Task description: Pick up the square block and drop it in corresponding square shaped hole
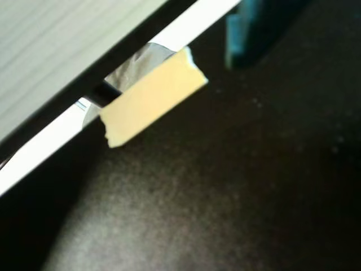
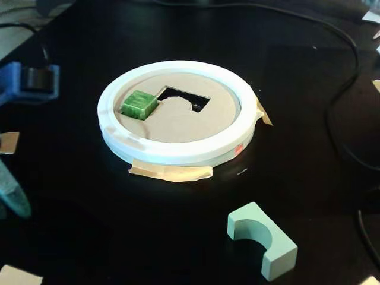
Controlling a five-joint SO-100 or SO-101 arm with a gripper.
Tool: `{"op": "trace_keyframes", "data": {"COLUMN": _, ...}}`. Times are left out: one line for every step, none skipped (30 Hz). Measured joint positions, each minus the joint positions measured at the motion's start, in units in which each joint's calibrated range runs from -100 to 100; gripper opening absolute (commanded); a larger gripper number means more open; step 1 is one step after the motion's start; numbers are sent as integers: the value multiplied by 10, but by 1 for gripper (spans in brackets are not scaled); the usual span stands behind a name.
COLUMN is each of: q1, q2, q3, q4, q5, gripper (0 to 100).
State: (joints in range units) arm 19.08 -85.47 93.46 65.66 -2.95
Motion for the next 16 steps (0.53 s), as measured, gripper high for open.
{"op": "trace_keyframes", "data": {"q1": 0, "q2": 0, "q3": 0, "q4": 0, "q5": 0, "gripper": 78}}
{"op": "trace_keyframes", "data": {"q1": 0, "q2": 0, "q3": 0, "q4": 0, "q5": 0, "gripper": 78}}
{"op": "trace_keyframes", "data": {"q1": 0, "q2": -3, "q3": 1, "q4": 0, "q5": 0, "gripper": 78}}
{"op": "trace_keyframes", "data": {"q1": 0, "q2": -10, "q3": 6, "q4": 0, "q5": 0, "gripper": 78}}
{"op": "trace_keyframes", "data": {"q1": 0, "q2": -12, "q3": 7, "q4": 0, "q5": 0, "gripper": 78}}
{"op": "trace_keyframes", "data": {"q1": 1, "q2": -17, "q3": 7, "q4": 0, "q5": 0, "gripper": 78}}
{"op": "trace_keyframes", "data": {"q1": 1, "q2": -19, "q3": 7, "q4": 0, "q5": 0, "gripper": 78}}
{"op": "trace_keyframes", "data": {"q1": 1, "q2": -21, "q3": 7, "q4": 0, "q5": 0, "gripper": 78}}
{"op": "trace_keyframes", "data": {"q1": 1, "q2": -21, "q3": 7, "q4": 0, "q5": 0, "gripper": 78}}
{"op": "trace_keyframes", "data": {"q1": 1, "q2": -21, "q3": 7, "q4": 0, "q5": 0, "gripper": 78}}
{"op": "trace_keyframes", "data": {"q1": 1, "q2": -21, "q3": 7, "q4": 0, "q5": 0, "gripper": 78}}
{"op": "trace_keyframes", "data": {"q1": 1, "q2": -21, "q3": 7, "q4": 0, "q5": 0, "gripper": 78}}
{"op": "trace_keyframes", "data": {"q1": 1, "q2": -21, "q3": 7, "q4": 0, "q5": 0, "gripper": 78}}
{"op": "trace_keyframes", "data": {"q1": 1, "q2": -21, "q3": 7, "q4": 0, "q5": 0, "gripper": 78}}
{"op": "trace_keyframes", "data": {"q1": 1, "q2": -21, "q3": 7, "q4": 0, "q5": 0, "gripper": 78}}
{"op": "trace_keyframes", "data": {"q1": 1, "q2": -21, "q3": 7, "q4": 0, "q5": 0, "gripper": 78}}
